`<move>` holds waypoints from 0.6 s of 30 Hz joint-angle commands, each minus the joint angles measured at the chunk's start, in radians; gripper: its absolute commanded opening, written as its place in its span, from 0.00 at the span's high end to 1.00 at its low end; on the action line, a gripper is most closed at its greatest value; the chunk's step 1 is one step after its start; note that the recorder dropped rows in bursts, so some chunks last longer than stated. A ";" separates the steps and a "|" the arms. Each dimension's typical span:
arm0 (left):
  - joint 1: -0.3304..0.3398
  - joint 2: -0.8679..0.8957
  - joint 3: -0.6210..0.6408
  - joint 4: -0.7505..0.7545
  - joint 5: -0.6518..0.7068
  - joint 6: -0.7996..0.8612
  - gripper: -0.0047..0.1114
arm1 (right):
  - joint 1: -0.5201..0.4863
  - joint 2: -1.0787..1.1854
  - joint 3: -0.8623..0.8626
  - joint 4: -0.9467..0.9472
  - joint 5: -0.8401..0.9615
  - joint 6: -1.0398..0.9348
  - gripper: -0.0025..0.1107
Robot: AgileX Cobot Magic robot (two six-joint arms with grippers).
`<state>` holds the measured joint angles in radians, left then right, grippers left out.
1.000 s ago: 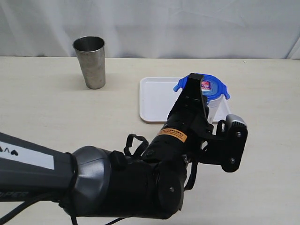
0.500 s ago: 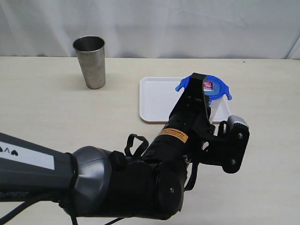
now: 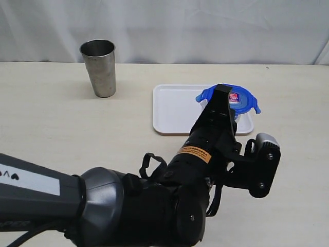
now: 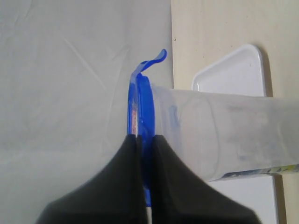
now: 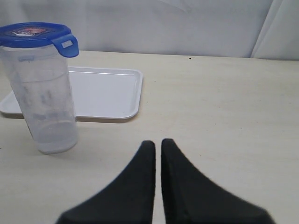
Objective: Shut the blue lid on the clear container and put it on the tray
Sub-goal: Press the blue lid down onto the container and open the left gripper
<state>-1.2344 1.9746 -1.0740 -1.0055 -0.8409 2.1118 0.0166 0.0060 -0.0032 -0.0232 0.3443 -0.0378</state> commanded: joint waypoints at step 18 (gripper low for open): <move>-0.011 0.000 0.003 -0.075 -0.006 0.030 0.96 | -0.002 -0.006 0.003 -0.007 -0.002 0.000 0.94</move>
<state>-1.2360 1.9746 -1.0740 -1.0614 -0.8435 2.1118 0.0166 0.0060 -0.0032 -0.0232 0.3443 -0.0378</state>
